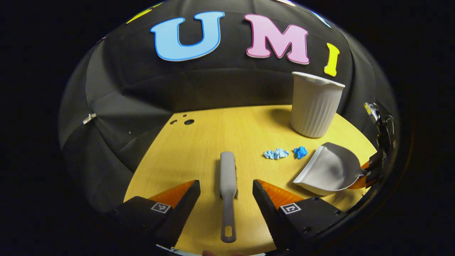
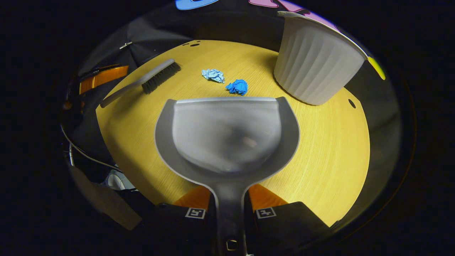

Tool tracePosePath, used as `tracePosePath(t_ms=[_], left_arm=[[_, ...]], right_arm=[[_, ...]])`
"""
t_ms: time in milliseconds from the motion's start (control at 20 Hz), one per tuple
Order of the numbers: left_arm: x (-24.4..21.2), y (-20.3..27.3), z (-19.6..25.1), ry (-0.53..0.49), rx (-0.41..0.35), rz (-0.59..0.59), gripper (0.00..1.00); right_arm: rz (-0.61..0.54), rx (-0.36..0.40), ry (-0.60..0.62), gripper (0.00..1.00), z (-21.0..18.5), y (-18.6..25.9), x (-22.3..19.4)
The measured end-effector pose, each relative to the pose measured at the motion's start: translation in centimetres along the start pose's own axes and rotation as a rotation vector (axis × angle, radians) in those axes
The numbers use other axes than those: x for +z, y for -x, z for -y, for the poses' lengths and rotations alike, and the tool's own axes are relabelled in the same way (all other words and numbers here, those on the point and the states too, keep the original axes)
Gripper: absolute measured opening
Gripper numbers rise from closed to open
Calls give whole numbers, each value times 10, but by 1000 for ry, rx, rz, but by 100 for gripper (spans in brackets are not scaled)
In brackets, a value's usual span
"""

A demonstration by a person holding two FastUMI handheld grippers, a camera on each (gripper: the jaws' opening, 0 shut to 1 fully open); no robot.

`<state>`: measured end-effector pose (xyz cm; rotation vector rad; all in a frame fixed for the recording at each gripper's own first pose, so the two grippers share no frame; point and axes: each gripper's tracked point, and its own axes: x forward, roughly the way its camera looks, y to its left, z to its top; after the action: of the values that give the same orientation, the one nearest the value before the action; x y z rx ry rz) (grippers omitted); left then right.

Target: Pick up the small broom and dustpan from the desktop, sweep the trash into the dustpan with the broom, and then empty the trash into the garbage bin.

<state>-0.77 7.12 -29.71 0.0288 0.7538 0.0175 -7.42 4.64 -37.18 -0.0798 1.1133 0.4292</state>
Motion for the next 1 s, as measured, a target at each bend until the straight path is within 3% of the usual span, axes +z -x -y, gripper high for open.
tracePosePath(t_ms=[550, 900, 950, 1000], left_arm=[[-82, -60, 12, 29, -74, -477, 91], [-83, -72, 15, -59, -124, -505, 63], [-80, -74, 14, -85, -132, -501, 67], [-77, -81, 13, -89, -132, -500, 55]], right_arm=[[-27, 26, 12, 36, 8, -5, 0], [-62, 52, 124, 36, 30, -8, 4], [-67, 50, 131, 36, 35, -9, 5], [-69, 52, 139, 36, 38, -9, 5]])
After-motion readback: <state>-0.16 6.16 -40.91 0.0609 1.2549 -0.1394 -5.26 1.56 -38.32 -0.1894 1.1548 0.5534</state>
